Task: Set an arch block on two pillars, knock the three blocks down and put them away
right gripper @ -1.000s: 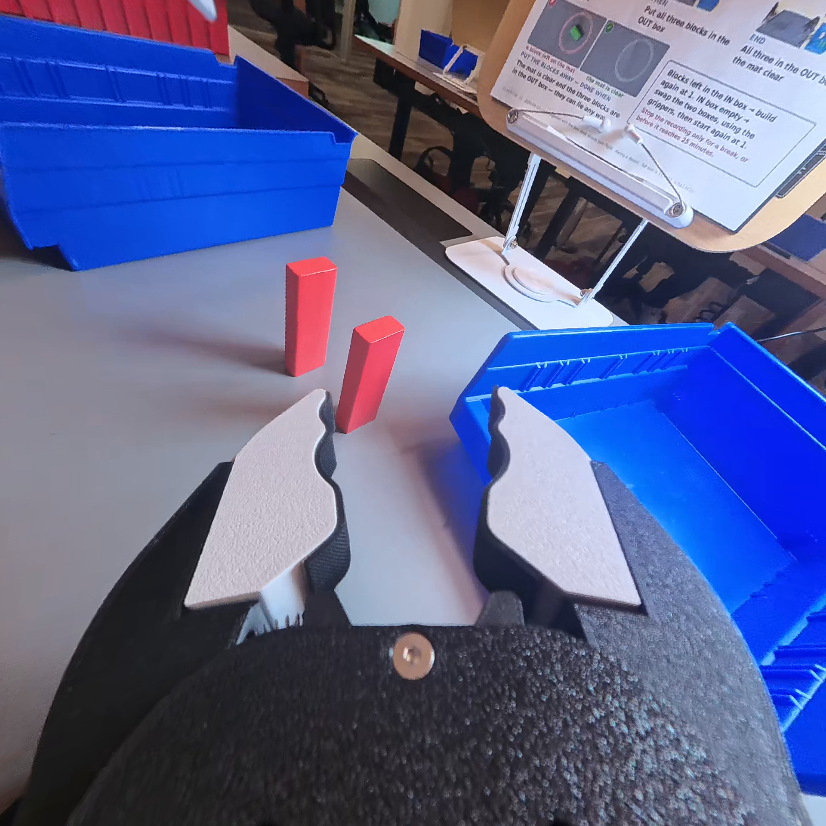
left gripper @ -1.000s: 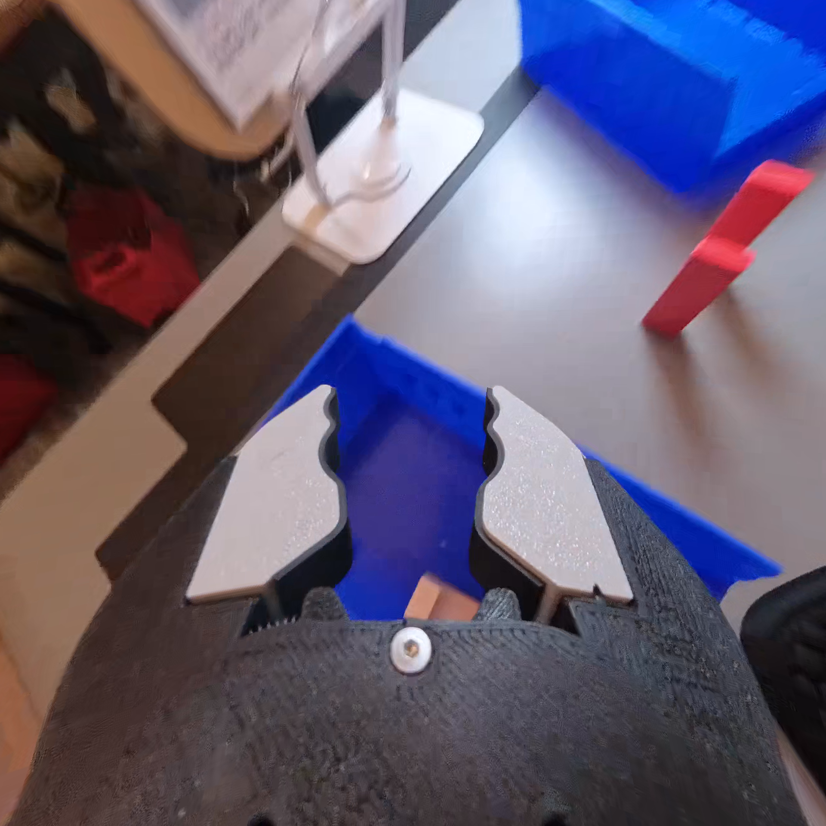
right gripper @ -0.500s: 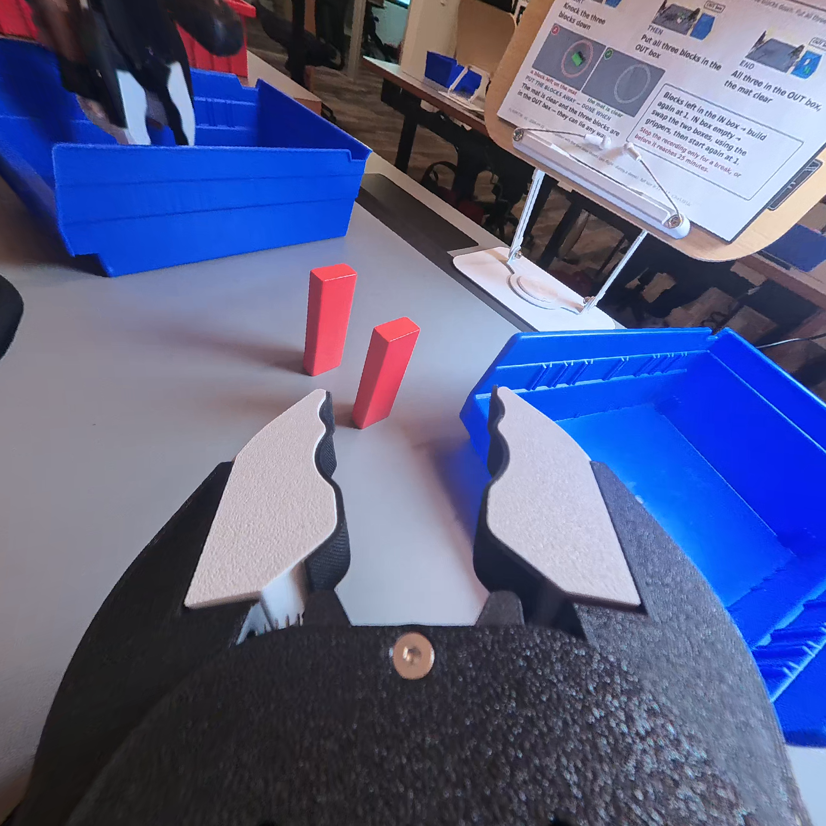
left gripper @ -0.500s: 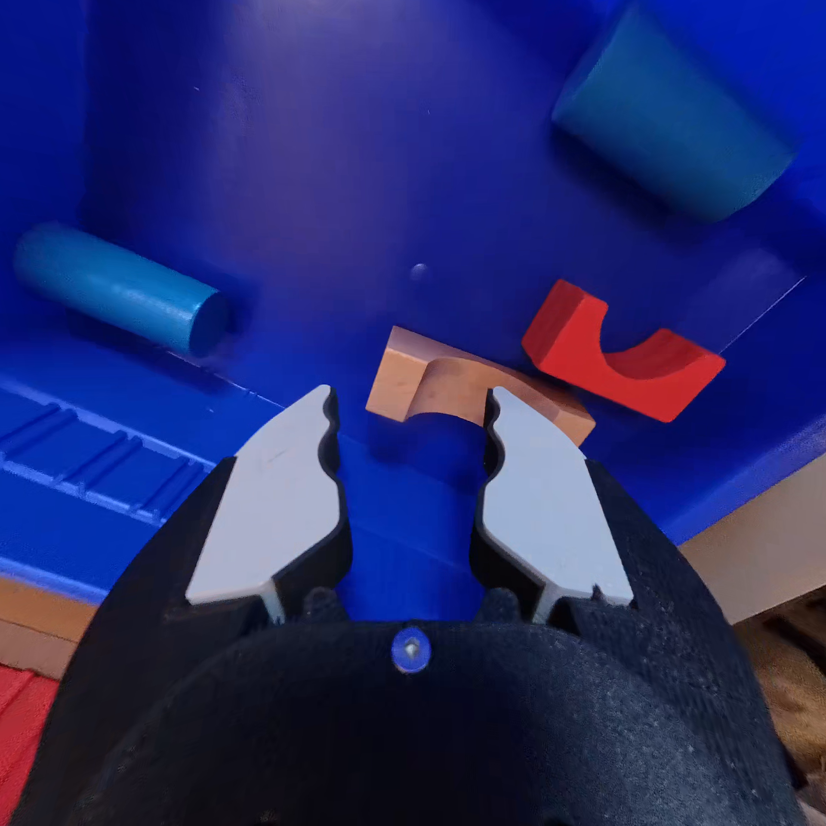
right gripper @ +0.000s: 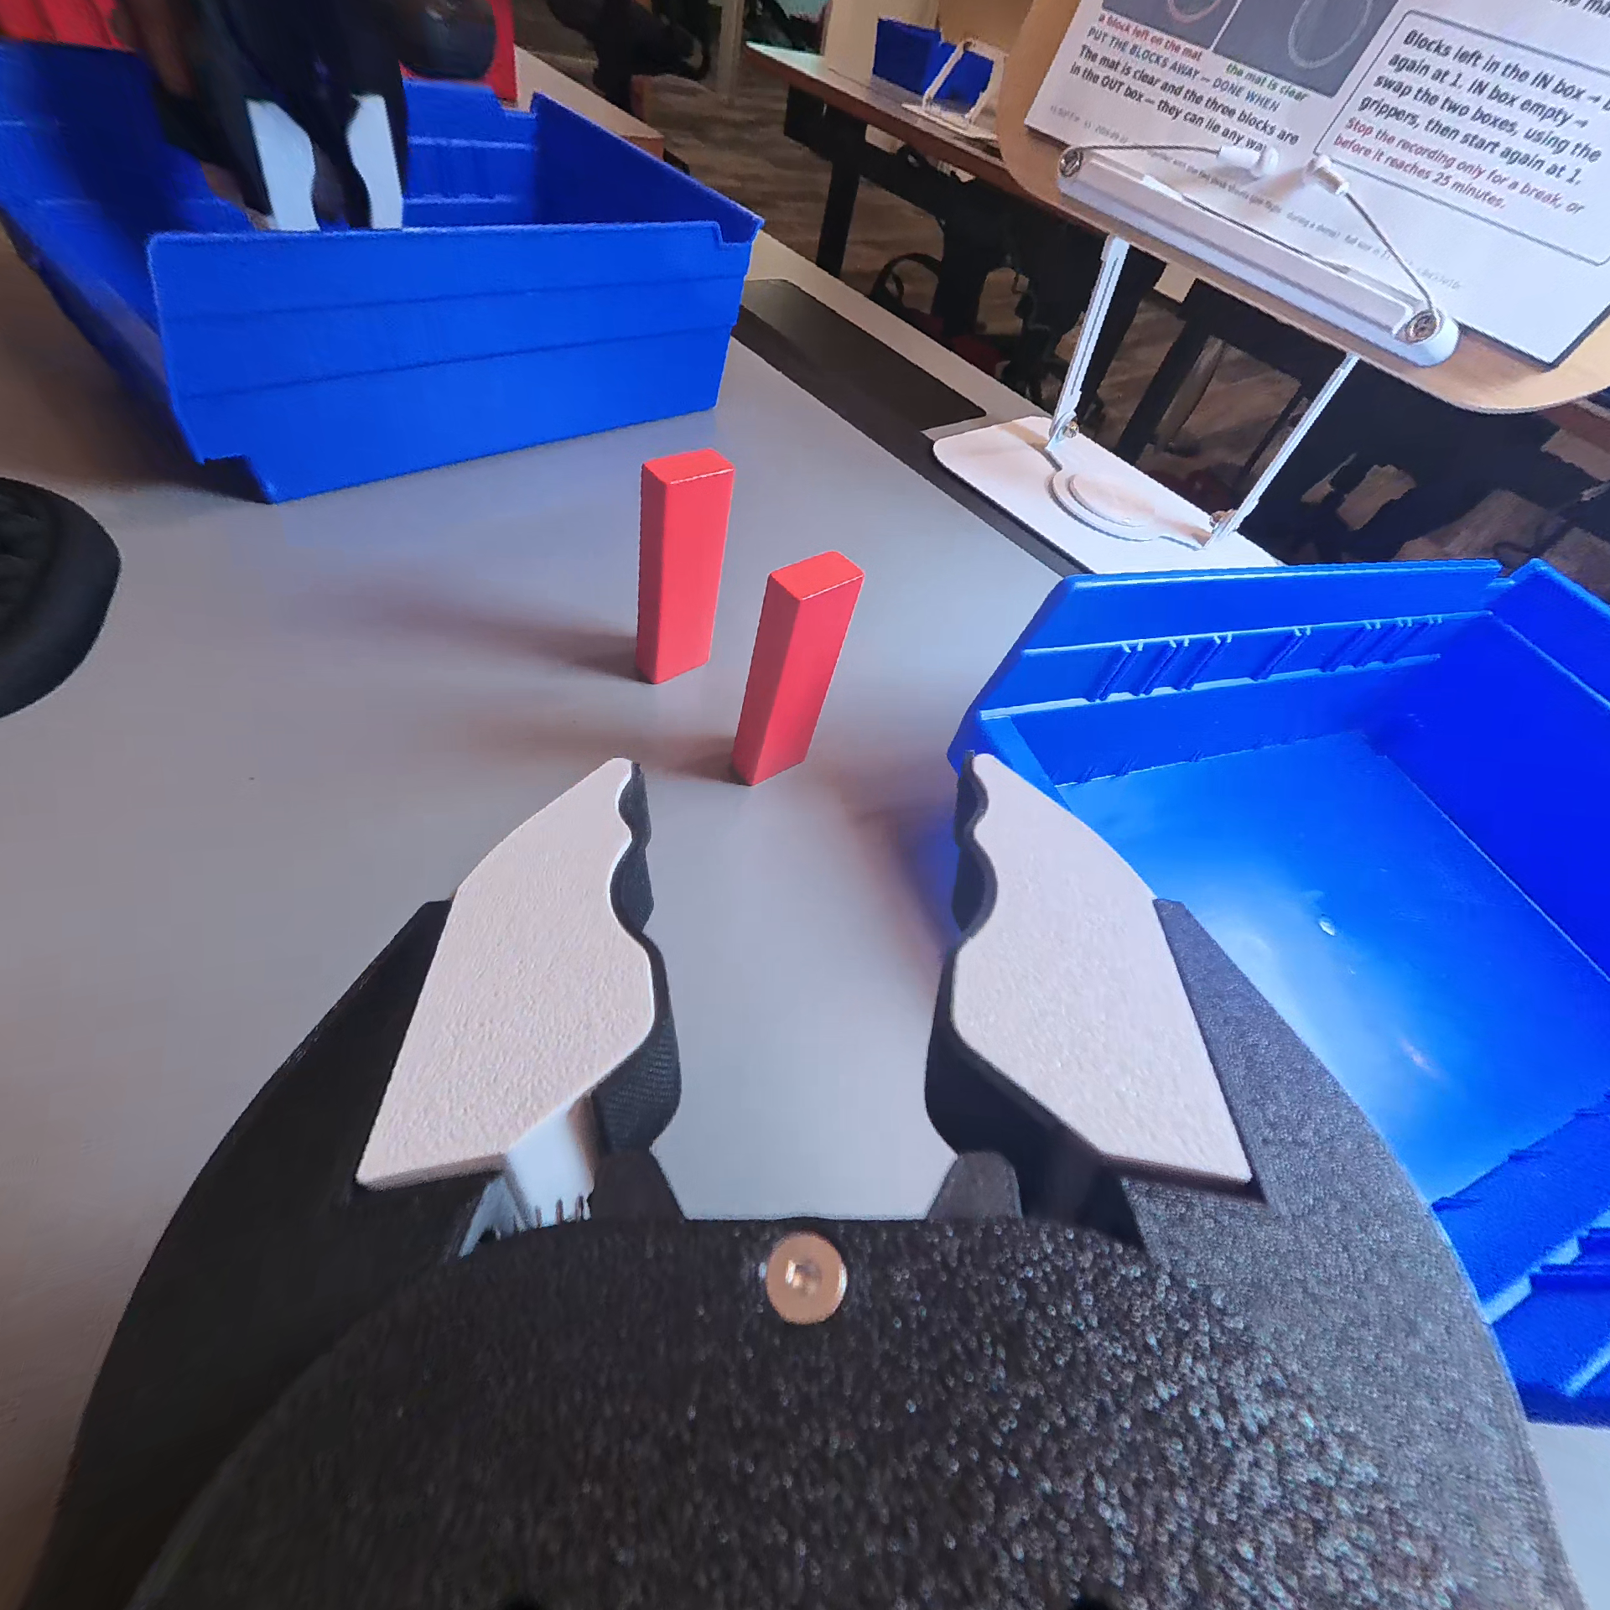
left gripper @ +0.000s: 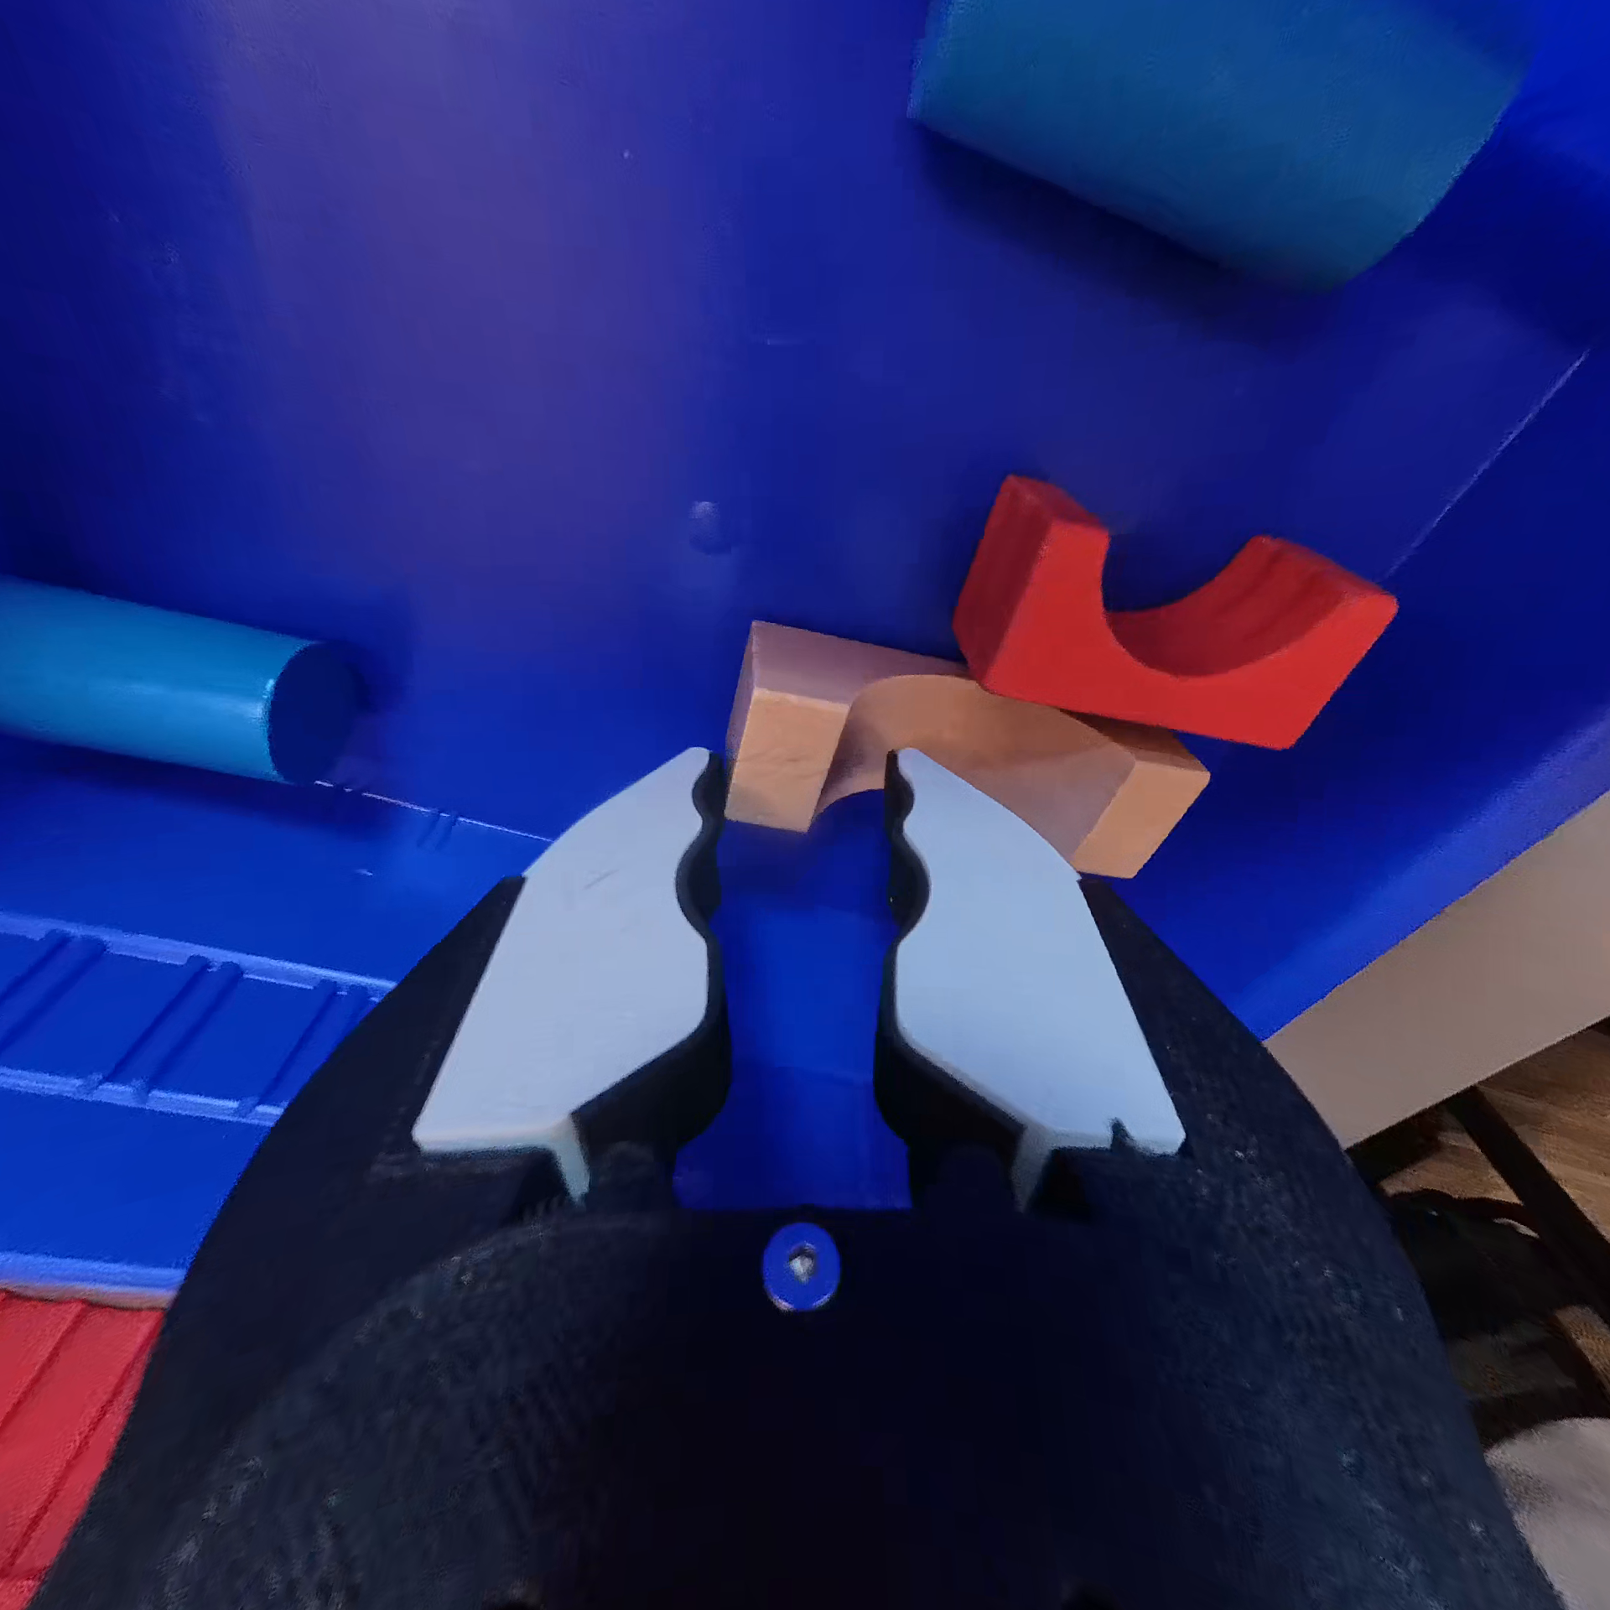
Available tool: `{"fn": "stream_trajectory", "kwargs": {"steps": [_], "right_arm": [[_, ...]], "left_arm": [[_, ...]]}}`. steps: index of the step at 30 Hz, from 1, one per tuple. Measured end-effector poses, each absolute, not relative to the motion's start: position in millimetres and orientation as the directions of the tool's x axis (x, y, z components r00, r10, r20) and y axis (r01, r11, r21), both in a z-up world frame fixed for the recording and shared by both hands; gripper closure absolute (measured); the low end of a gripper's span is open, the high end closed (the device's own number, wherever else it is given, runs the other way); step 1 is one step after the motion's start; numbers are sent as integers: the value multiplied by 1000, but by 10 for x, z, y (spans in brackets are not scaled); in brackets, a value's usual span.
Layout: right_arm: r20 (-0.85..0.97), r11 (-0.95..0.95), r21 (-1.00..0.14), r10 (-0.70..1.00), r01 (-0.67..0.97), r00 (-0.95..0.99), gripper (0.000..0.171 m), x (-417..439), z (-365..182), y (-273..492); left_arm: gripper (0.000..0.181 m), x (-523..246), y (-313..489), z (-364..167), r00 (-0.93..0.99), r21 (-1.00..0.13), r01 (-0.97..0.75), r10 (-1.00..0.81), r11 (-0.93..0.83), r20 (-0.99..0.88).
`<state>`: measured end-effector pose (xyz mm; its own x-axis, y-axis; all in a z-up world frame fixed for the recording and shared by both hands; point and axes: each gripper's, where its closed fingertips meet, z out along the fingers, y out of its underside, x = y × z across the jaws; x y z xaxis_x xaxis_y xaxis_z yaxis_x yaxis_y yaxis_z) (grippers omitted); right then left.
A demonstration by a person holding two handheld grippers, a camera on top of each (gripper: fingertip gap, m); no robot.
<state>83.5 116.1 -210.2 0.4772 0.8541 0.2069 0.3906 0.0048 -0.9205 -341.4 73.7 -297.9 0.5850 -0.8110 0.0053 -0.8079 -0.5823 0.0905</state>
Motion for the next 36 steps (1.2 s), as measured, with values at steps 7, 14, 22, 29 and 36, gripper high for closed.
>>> {"fn": "stream_trajectory", "kwargs": {"steps": [7, 14, 22, 29, 36], "right_arm": [[209, 4, -917, 857, 398, 472, 103, 830, -2120, 1153], [206, -1, -915, 858, 404, 470, 103, 824, -2149, 1157], [156, -10, -935, 887, 355, 434, 104, 731, -2090, 1061], [-75, -101, -982, 985, 162, 158, 114, 423, -1674, 594], [-171, -168, -977, 985, 131, -9, 113, -4, -1432, 468]], "left_arm": [[155, -3355, 728, -2689, 518, 11, -853, -849, -522, -102], [156, -3248, 771, -2200, 475, -153, -879, -813, -451, -336], [156, -2810, 904, -641, 645, -678, -732, -395, -71, -654], [174, -1754, 586, -501, 657, -731, -586, -323, 349, -681], [181, -957, 641, -909, 591, -727, -501, -428, 470, -684]]}}
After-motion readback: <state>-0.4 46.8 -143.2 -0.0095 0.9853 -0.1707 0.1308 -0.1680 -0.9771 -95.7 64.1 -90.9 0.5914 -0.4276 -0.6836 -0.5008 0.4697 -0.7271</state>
